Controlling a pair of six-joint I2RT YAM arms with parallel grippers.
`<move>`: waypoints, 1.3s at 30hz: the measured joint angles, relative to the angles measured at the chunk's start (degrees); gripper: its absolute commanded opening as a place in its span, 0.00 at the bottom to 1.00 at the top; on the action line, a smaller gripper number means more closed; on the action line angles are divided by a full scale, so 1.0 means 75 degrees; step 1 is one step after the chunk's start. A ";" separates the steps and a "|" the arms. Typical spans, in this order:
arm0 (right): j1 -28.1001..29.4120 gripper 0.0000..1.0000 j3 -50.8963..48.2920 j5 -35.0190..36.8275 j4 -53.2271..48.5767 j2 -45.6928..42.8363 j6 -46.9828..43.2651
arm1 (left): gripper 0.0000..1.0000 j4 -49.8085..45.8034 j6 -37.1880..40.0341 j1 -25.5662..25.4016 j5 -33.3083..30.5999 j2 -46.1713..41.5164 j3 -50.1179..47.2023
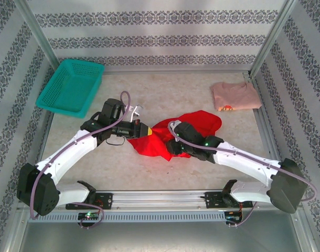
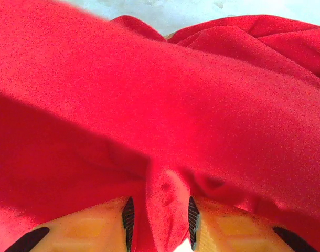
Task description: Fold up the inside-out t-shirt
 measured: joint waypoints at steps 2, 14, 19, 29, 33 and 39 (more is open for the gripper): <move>-0.0090 0.38 0.0003 -0.0055 0.0140 0.0192 0.0006 | 0.00 -0.0003 0.0003 0.0000 -0.0003 -0.0003 0.0000; -0.0825 0.00 -0.0772 -0.1230 0.1352 -0.1163 0.0009 | 0.00 -0.0787 0.0239 0.0259 -0.1711 -0.0289 0.0000; -0.1612 0.00 -0.1935 -0.2678 0.2812 -0.2550 0.0361 | 0.46 -0.1364 0.0734 0.0146 -0.3459 -0.0350 -0.0236; -0.2209 0.00 -0.2092 -0.4194 0.3462 -0.2282 0.0775 | 0.59 0.0067 0.2288 -0.1810 -0.3555 -0.1891 -0.1157; -0.2477 0.00 -0.2092 -0.4590 0.3538 -0.2294 0.0912 | 0.57 0.0434 0.2856 -0.2200 -0.3523 -0.0181 -0.0682; -0.2594 0.00 -0.2092 -0.4861 0.3561 -0.2413 0.1000 | 0.42 0.0685 0.3311 -0.2212 -0.3602 0.1667 -0.0067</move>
